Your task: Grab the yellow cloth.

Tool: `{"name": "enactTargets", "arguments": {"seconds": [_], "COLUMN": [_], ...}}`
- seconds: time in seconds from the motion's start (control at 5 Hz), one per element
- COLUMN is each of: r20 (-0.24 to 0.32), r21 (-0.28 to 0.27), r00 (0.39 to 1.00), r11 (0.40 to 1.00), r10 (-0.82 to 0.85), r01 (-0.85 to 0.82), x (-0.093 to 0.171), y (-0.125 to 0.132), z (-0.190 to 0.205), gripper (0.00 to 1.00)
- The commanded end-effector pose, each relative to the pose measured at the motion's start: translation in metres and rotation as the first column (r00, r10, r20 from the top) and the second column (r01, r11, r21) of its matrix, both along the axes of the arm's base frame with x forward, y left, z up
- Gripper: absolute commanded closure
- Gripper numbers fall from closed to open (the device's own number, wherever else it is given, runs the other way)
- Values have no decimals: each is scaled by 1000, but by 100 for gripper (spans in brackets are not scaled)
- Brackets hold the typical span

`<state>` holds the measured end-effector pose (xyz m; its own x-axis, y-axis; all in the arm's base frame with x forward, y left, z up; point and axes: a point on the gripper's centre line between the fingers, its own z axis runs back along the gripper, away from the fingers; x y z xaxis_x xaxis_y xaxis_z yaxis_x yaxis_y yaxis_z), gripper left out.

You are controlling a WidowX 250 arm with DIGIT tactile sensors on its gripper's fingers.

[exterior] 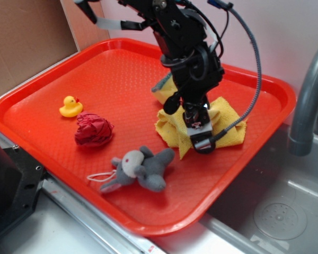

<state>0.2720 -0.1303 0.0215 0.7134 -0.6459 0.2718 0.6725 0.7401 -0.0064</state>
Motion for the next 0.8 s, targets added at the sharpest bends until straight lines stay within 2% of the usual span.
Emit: {"name": "enactTargets", "arguments": {"seconds": [0.0, 0.2, 0.4, 0.6], "r20": [1, -52, -116, -166], "r21": [0, 63, 19, 28], "r00": [1000, 991, 948, 843], "r11": [1000, 991, 955, 857], "r10": [16, 121, 297, 511], "r01": [-16, -118, -296, -514], "x": [4, 6, 3, -6], "y": [-7, 5, 31, 60], "z": [3, 13, 47, 89], "gripper": [100, 100, 100, 100]}}
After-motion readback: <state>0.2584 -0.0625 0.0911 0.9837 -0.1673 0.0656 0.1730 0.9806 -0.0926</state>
